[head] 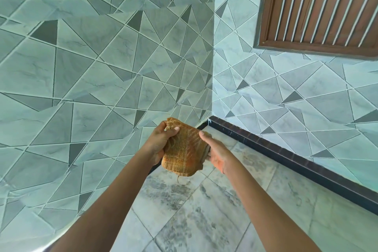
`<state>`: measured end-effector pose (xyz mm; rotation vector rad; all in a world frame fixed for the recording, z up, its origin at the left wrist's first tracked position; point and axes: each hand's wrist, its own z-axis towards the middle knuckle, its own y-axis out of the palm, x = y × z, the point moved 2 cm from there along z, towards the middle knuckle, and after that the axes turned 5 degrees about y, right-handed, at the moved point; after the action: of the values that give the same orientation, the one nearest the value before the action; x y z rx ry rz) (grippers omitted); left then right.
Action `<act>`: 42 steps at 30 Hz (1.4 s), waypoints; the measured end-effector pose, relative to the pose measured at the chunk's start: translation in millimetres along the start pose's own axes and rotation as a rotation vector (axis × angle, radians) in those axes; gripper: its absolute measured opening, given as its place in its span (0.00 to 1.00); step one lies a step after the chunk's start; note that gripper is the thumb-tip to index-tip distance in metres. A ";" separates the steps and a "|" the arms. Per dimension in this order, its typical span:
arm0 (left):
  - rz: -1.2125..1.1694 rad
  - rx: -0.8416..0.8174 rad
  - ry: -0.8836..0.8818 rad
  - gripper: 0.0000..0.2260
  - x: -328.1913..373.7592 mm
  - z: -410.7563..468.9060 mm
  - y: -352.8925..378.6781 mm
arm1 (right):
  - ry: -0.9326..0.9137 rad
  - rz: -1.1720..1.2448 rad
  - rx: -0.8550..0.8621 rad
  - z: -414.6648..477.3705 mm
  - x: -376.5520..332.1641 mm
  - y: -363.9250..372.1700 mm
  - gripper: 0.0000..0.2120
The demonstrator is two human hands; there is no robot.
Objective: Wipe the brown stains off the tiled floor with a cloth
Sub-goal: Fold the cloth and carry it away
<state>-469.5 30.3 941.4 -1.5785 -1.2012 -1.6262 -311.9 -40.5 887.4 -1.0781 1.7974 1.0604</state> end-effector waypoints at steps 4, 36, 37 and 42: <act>0.024 0.042 -0.012 0.06 0.2 -0.6 -8.9 | -0.112 -0.061 0.101 -2.3 -5.1 -7.0 0.10; 0.826 -0.184 0.220 0.05 41.2 12.7 -1.4 | -0.297 -0.319 0.062 -22.6 -38.9 -30.4 0.11; 0.624 -0.183 0.155 0.04 36.2 10.5 0.9 | -0.289 -0.335 0.062 -20.8 -37.4 -29.6 0.13; 0.116 -0.072 -0.071 0.13 -13.7 19.2 9.8 | -0.238 -0.137 0.168 -13.7 -30.9 -22.1 0.12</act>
<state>-450.2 40.4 928.2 -1.7306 -1.0761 -1.5671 -283.7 -51.0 914.2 -0.9182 1.5695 0.8984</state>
